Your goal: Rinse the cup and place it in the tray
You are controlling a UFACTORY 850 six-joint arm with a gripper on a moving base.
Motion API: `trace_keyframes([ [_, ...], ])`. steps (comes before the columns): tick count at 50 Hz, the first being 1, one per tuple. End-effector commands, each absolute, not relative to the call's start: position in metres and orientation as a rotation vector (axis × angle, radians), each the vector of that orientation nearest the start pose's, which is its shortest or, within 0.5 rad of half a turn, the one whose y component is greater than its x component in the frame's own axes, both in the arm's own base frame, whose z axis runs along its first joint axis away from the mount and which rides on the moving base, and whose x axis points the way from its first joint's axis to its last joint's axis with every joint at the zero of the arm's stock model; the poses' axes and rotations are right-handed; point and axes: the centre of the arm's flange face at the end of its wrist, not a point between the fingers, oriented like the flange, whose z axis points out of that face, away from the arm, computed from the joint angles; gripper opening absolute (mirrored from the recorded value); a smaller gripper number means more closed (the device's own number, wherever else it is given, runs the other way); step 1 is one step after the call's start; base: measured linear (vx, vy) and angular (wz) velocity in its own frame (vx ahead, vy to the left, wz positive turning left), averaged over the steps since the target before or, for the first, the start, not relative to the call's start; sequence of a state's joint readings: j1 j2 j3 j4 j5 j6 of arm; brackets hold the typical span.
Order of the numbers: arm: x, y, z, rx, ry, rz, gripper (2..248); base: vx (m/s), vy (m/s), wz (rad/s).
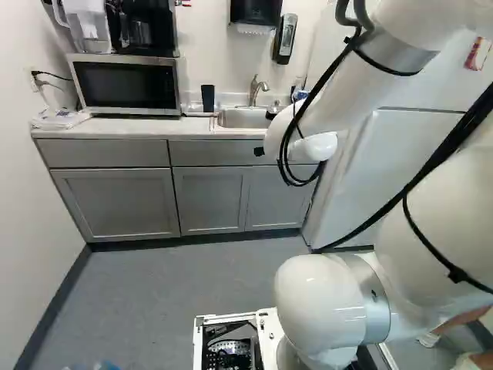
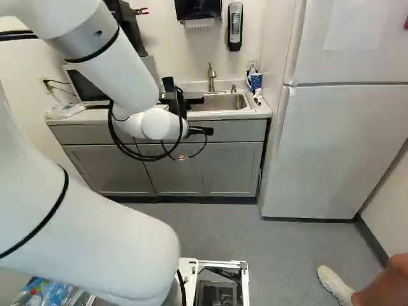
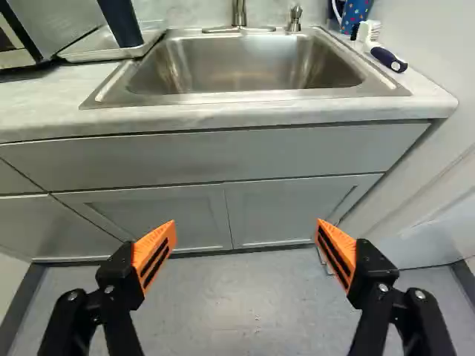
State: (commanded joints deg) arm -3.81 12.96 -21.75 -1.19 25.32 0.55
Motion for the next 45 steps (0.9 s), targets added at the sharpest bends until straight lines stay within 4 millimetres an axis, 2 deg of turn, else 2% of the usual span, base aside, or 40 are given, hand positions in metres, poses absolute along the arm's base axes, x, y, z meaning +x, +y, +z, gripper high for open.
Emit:
trace_keyframes([
  [22, 0.321, -0.011, 0.402, -2.666, 0.039, -1.693, 247, 0.0, 0.0, 0.0],
  [45, 0.293, -0.004, 0.38, -2.604, 0.016, -1.769, 247, 0.0, 0.0, 0.0],
])
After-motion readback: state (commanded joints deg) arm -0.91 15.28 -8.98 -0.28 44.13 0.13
